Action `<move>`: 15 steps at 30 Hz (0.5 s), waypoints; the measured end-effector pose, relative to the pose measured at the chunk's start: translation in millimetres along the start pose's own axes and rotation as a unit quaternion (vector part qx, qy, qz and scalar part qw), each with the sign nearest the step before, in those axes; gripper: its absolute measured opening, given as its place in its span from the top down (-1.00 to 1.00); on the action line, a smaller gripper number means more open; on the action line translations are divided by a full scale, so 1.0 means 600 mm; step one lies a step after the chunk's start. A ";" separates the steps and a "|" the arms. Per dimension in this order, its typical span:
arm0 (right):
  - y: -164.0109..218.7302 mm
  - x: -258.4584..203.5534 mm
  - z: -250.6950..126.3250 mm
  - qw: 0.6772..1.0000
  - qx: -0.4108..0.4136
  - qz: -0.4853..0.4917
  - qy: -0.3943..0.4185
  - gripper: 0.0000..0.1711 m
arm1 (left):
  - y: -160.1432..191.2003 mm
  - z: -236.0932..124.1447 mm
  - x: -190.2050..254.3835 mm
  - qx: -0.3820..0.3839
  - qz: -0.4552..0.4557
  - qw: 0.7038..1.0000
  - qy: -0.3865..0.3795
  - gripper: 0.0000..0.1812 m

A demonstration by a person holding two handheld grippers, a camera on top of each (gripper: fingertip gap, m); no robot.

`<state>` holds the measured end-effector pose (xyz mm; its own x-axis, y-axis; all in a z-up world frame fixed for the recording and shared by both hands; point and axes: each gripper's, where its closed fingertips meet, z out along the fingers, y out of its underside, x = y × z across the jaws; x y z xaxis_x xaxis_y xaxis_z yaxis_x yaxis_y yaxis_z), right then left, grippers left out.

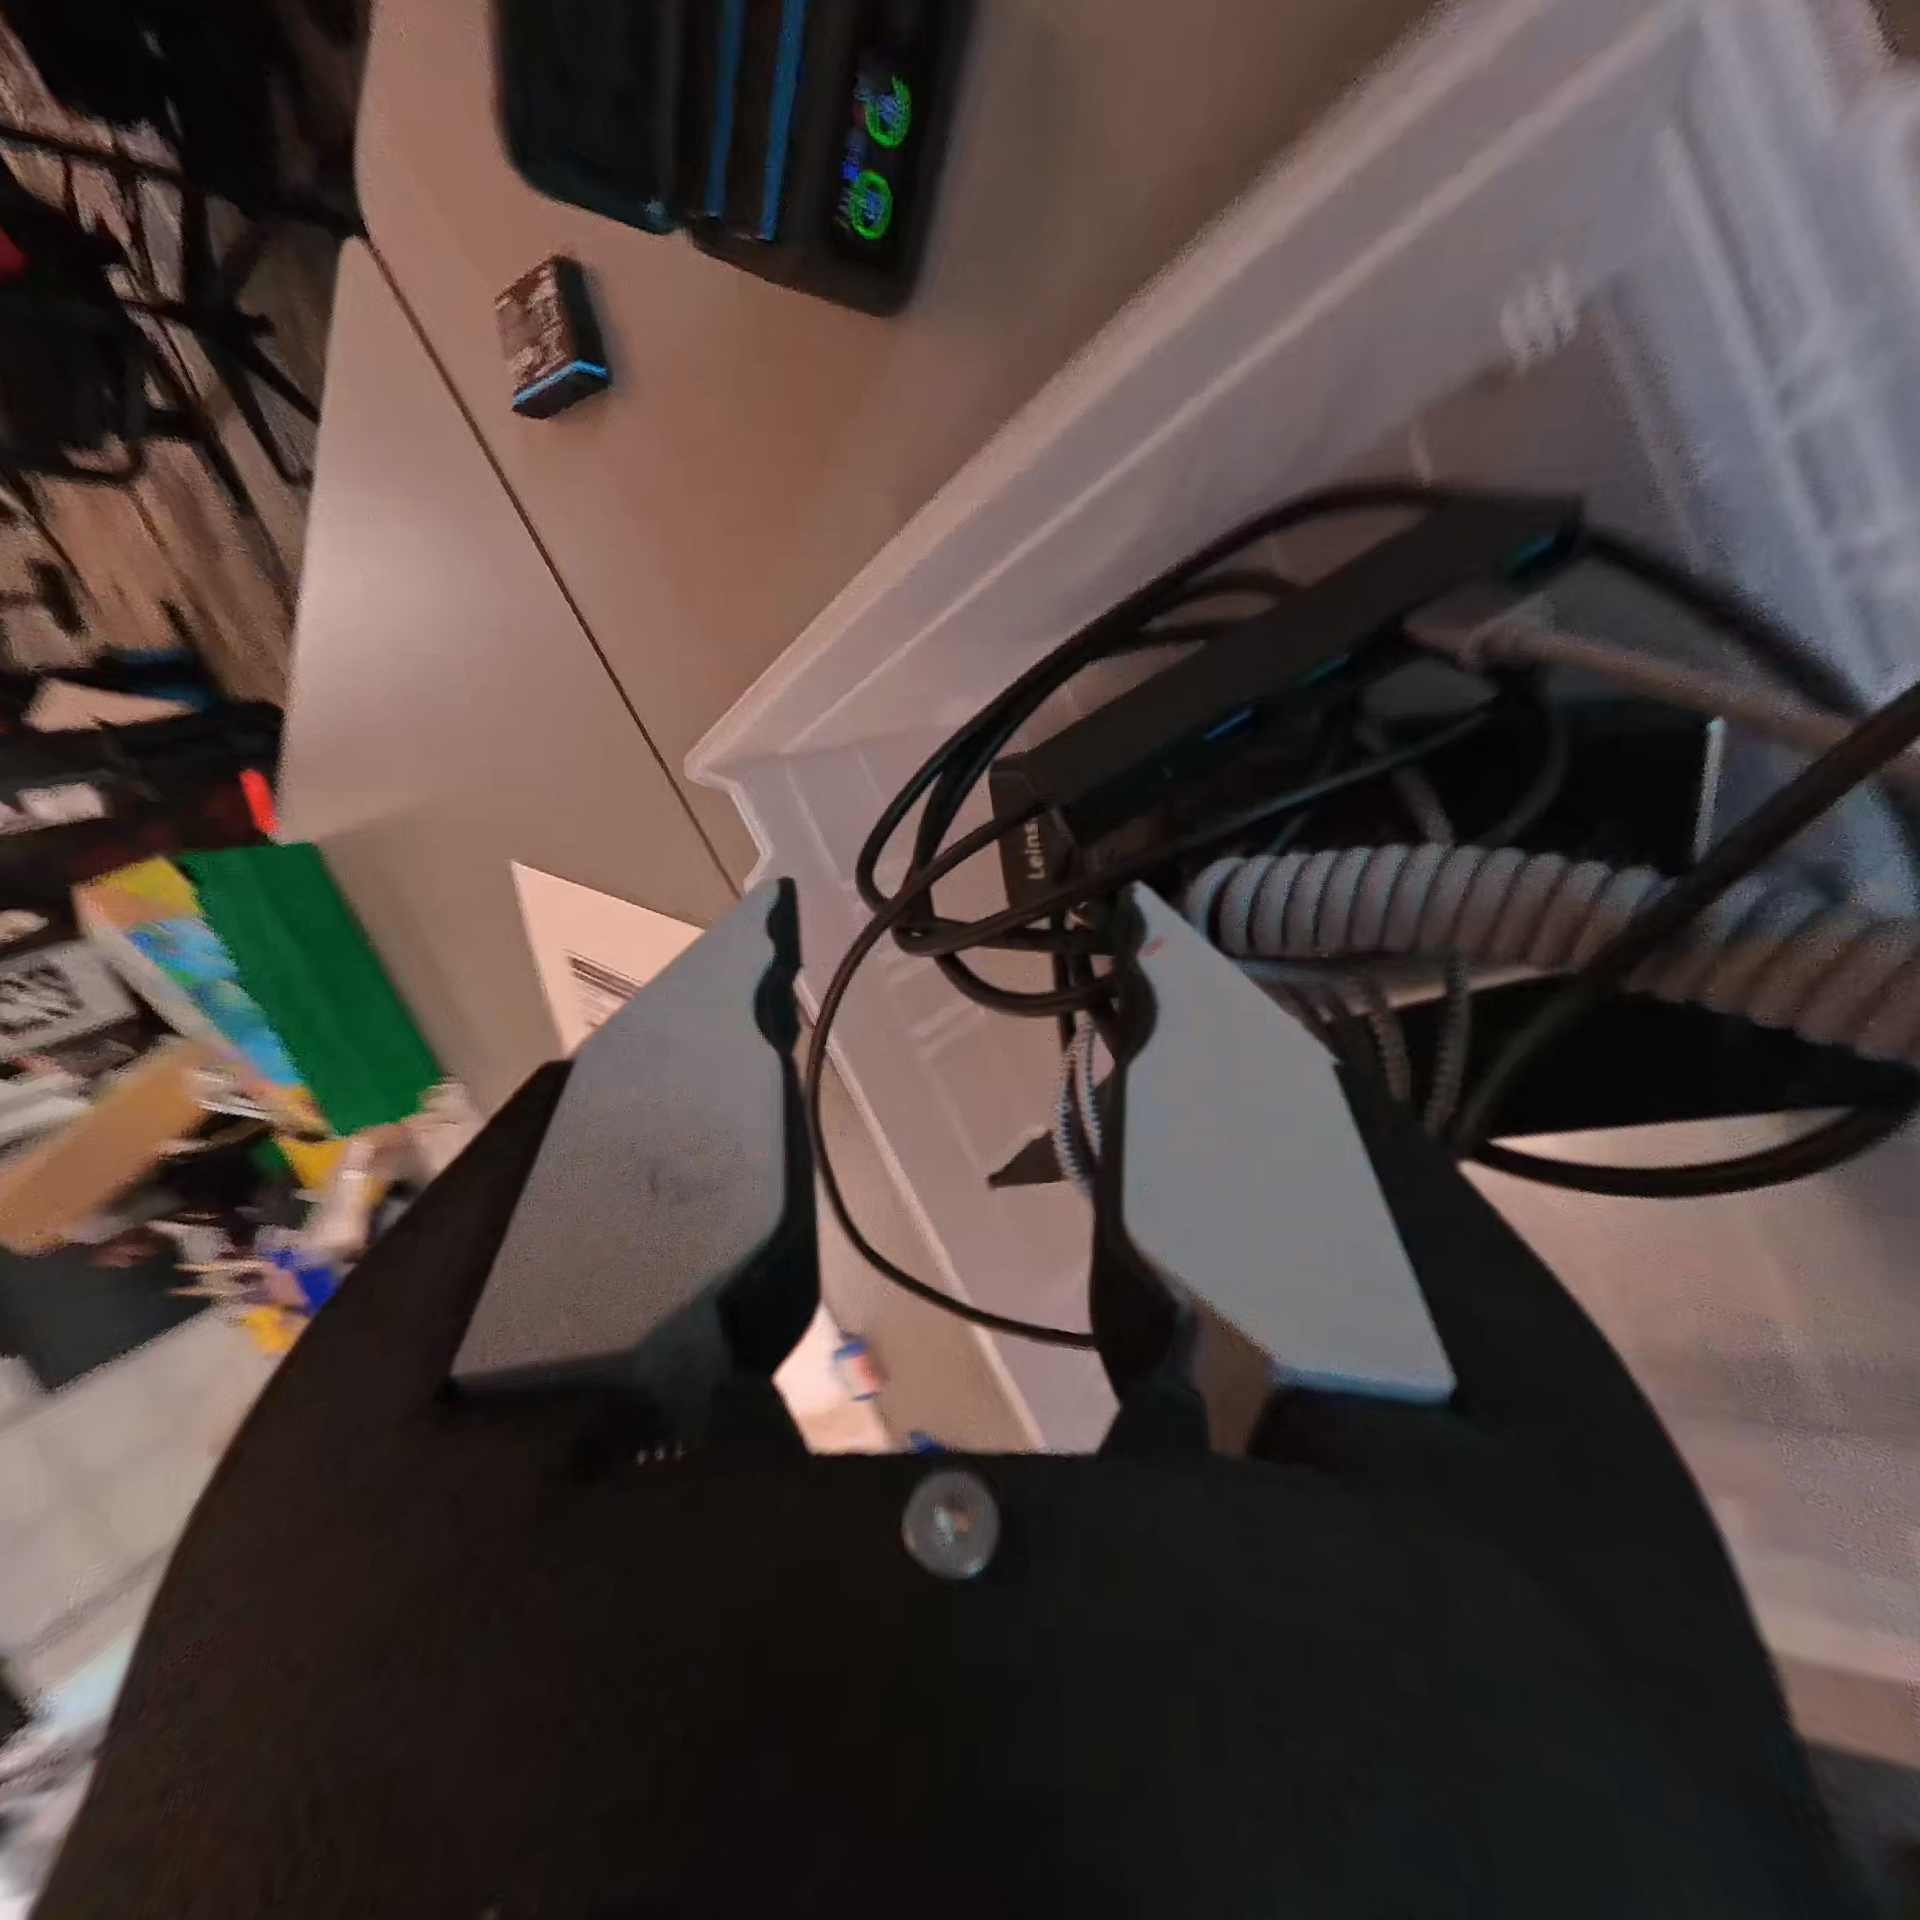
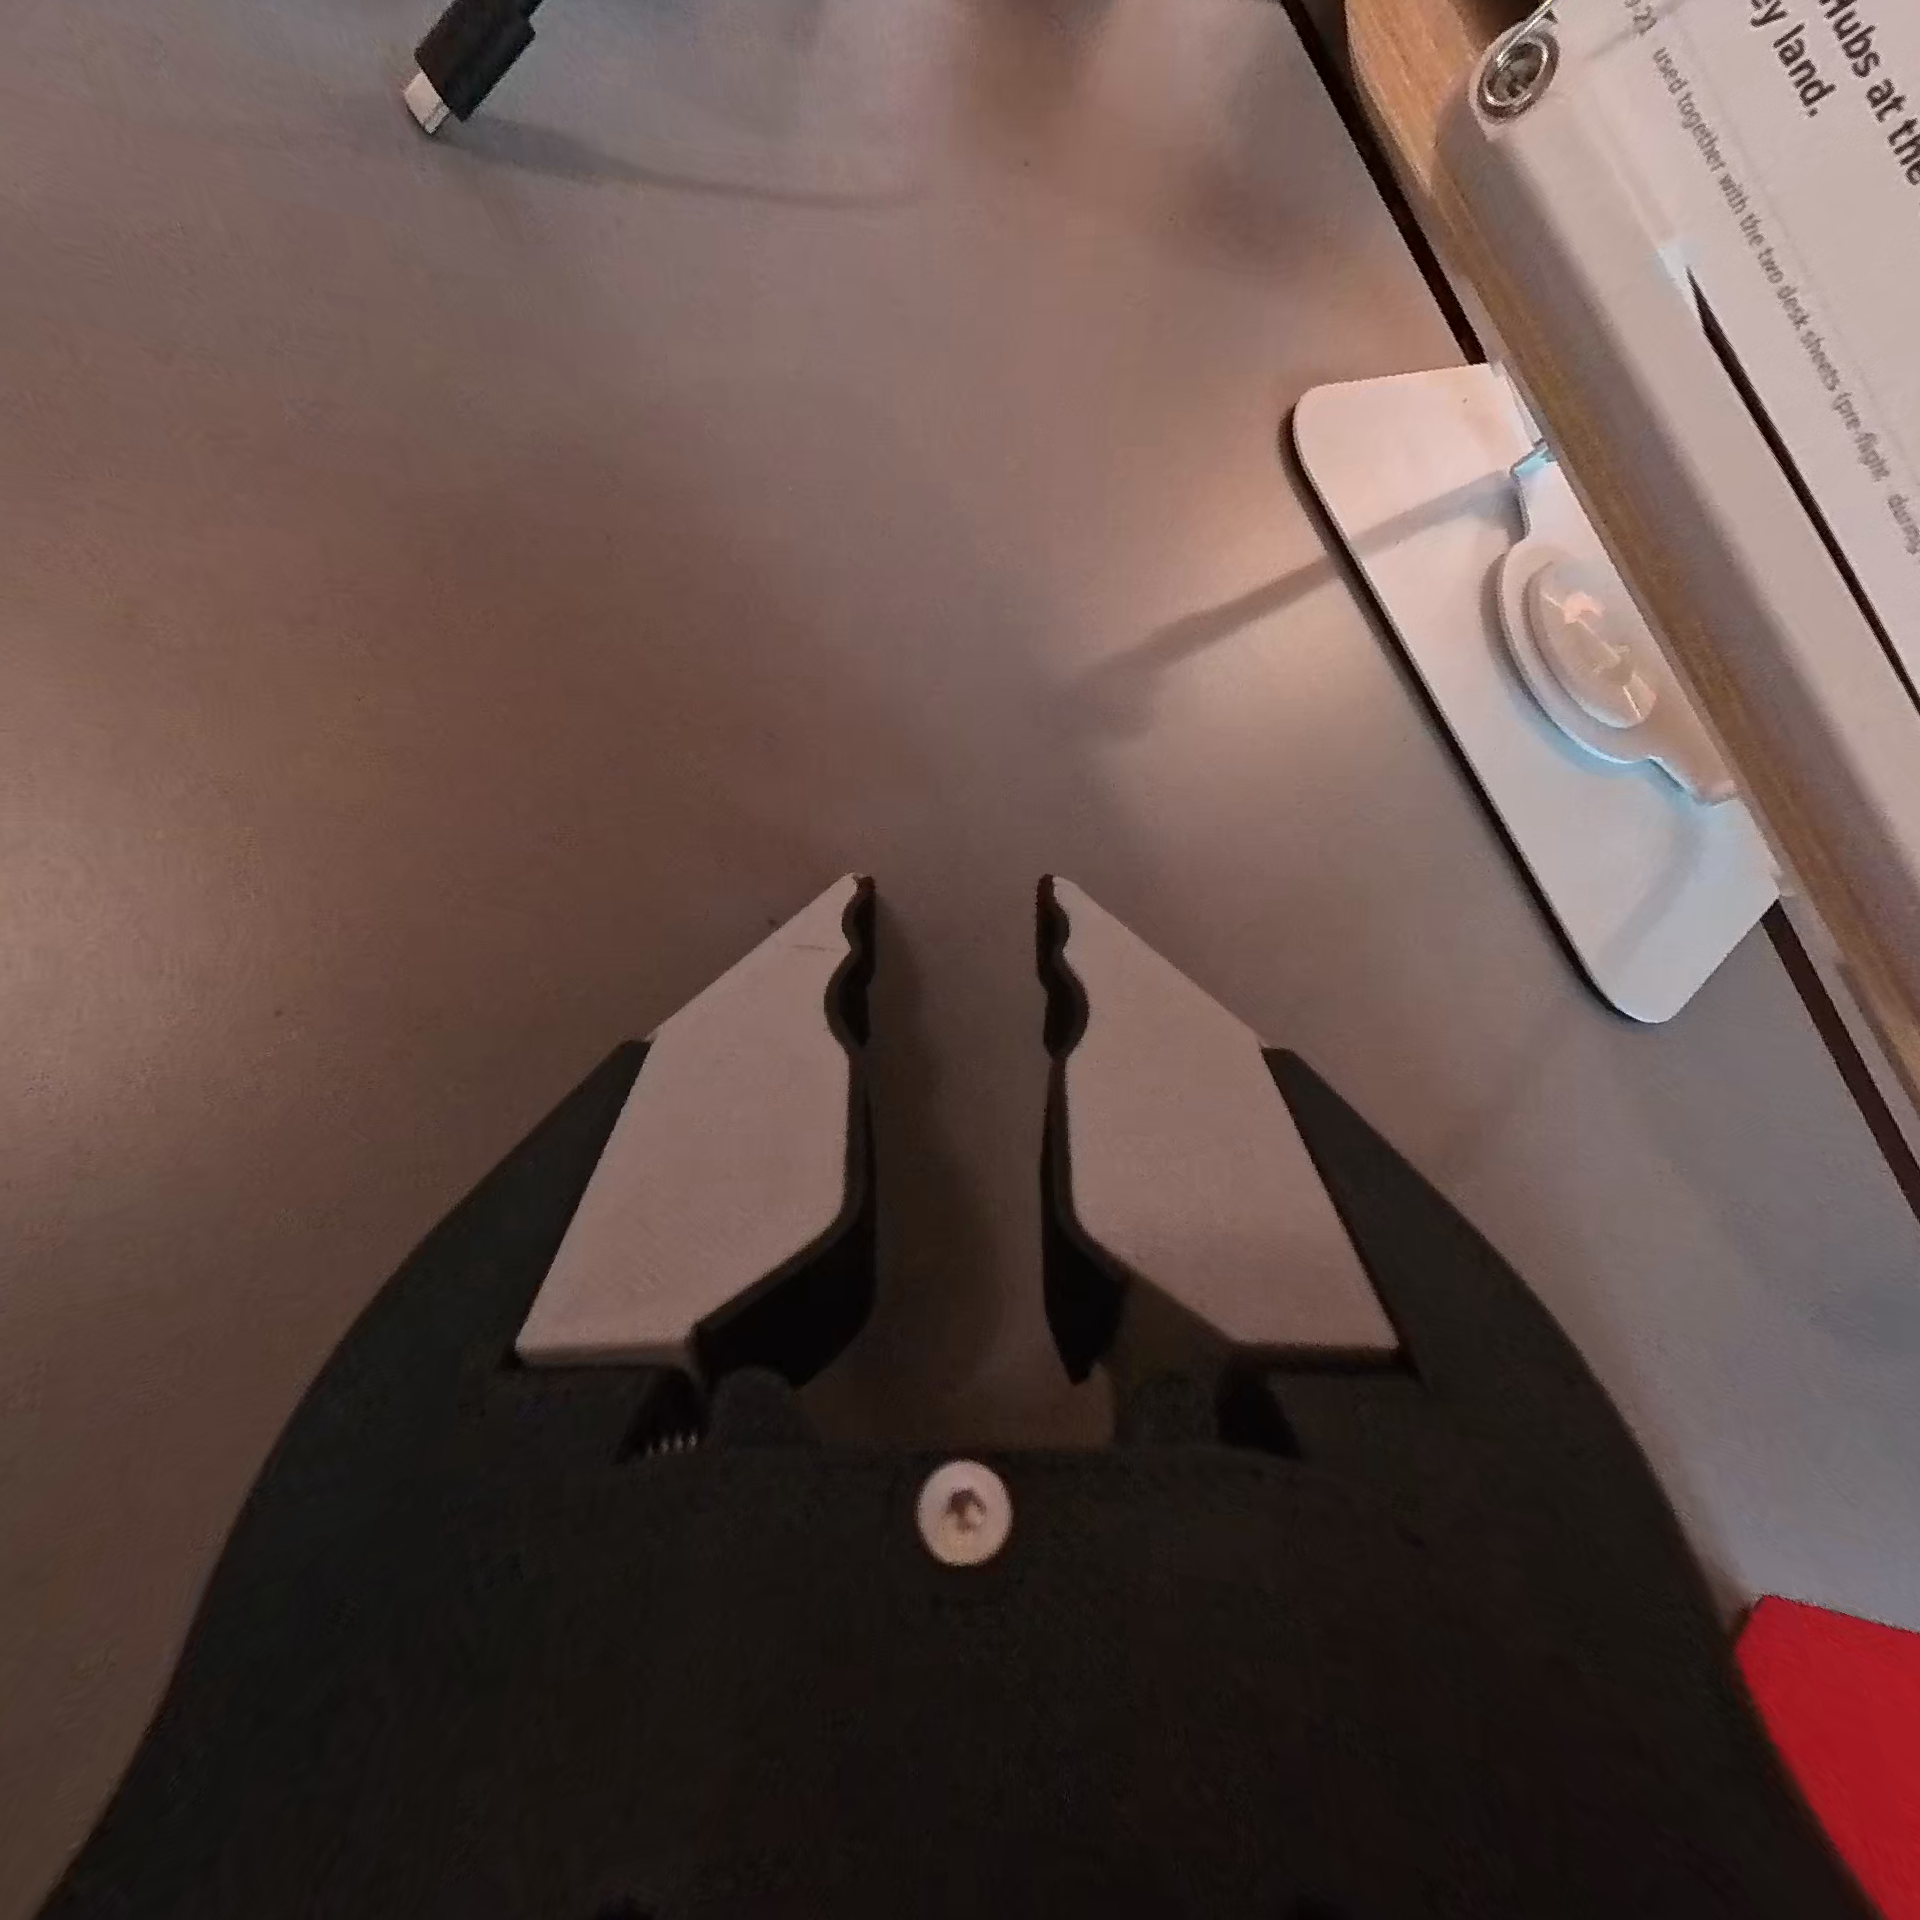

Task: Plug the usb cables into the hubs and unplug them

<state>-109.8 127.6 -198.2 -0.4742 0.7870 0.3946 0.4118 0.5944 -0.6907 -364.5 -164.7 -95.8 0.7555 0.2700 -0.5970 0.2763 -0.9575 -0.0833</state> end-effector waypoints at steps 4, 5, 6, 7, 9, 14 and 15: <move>-0.001 -0.001 0.002 1.000 0.000 0.001 -0.005 0.68 | -0.006 0.017 0.011 -0.027 0.114 0.993 0.004 0.50; -0.001 -0.001 0.002 1.000 0.000 0.001 -0.006 0.68 | -0.008 0.019 0.014 -0.034 0.133 0.990 0.011 0.53; -0.002 -0.001 0.003 1.000 0.000 0.002 -0.006 0.68 | -0.009 0.021 0.020 -0.039 0.154 0.987 0.024 0.58; -0.002 -0.001 0.004 1.000 0.000 0.003 -0.007 0.68 | -0.008 0.023 0.027 -0.045 0.175 0.983 0.037 0.64; -0.003 0.000 0.005 1.000 -0.001 0.005 -0.009 0.68 | -0.006 0.025 0.031 -0.056 0.192 0.978 0.059 0.67; -0.002 0.001 0.006 1.000 -0.002 0.011 -0.012 0.68 | -0.002 0.045 0.043 -0.070 0.224 0.969 0.084 0.69; -0.002 0.001 0.006 1.000 -0.002 0.011 -0.012 0.68 | -0.003 0.053 0.043 -0.072 0.229 0.968 0.077 0.69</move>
<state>-113.3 126.7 -199.2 -0.4839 0.7960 0.3637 0.4255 0.5772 -0.6970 -364.5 -159.3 -136.5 0.8946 -0.1560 -0.4187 -0.0363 -0.9594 0.2798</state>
